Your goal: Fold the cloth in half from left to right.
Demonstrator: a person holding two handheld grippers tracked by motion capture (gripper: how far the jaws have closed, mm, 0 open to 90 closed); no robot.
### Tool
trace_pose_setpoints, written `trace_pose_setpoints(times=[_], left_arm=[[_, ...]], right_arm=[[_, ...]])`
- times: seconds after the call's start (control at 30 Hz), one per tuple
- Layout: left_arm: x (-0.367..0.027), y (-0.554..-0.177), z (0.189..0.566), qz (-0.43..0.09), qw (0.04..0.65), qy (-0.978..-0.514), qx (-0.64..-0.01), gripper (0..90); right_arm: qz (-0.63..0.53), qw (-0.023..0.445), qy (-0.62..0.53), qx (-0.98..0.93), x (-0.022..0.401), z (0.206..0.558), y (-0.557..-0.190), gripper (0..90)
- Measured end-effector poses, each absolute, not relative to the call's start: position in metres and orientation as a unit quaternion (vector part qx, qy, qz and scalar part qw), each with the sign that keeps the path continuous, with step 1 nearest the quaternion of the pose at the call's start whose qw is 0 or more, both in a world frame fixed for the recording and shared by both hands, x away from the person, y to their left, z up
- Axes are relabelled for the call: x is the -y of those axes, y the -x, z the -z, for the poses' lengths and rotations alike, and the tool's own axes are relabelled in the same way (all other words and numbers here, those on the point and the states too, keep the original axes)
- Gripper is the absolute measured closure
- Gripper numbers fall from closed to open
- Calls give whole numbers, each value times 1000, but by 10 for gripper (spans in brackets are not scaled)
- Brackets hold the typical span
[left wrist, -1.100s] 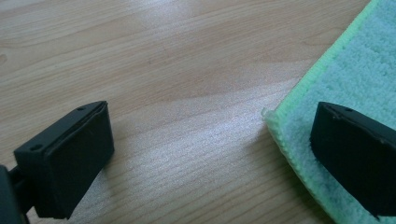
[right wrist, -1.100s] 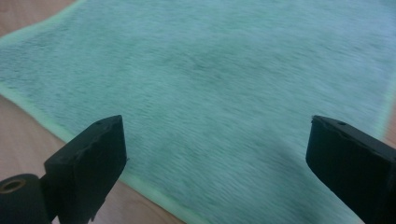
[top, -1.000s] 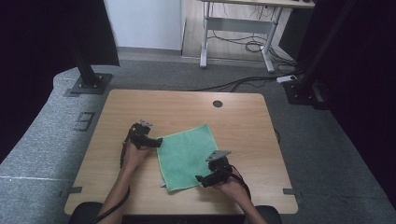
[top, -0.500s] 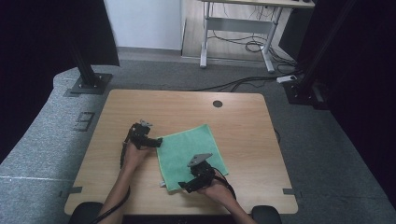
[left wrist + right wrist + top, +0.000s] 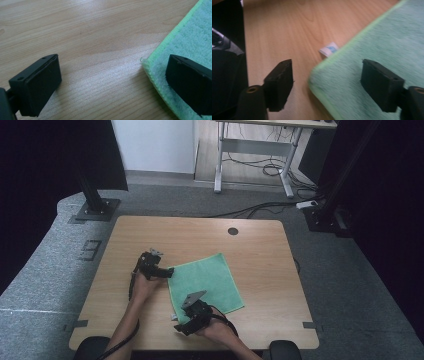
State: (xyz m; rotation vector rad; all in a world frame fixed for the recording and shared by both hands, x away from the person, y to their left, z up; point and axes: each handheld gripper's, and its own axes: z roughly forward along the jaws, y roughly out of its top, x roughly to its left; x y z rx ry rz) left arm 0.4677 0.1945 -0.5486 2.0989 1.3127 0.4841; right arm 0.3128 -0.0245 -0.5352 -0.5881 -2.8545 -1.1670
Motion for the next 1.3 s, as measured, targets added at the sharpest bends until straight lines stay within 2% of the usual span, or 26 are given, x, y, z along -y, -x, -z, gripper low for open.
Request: trace_pose_setpoints(times=[0.13,0.4,0.57,0.63,0.67,0.77,0.9,1.07,1.17,1.3], left_arm=[[-194,-468,549,-183,305,-793,-496,6],[-194,-468,549,-183,305,-793,-496,6],[-195,-466,548,-184,310,-794,-489,39],[-195,-465,548,-184,314,-795,-486,56],[-195,-463,547,-183,326,-799,-470,153],[-194,-458,546,-180,340,-806,-450,318],[-192,-454,546,-173,352,-812,-431,529],[-190,-452,546,-159,363,-815,-422,745],[-189,-451,546,-154,364,-816,-422,831],[-190,-450,546,-148,367,-811,-431,868]], right_arm=[[370,4,175,913,17,536,-309,334],[341,-25,165,925,17,533,-304,639],[328,-32,172,928,20,532,-303,782],[327,-32,173,929,20,531,-304,798],[325,-32,175,929,20,532,-304,831],[327,-29,180,927,21,532,-306,843],[327,-31,184,926,21,532,-306,844],[329,-31,185,925,20,532,-306,842],[329,-29,185,926,19,532,-306,838],[329,-28,180,926,16,532,-305,838]])
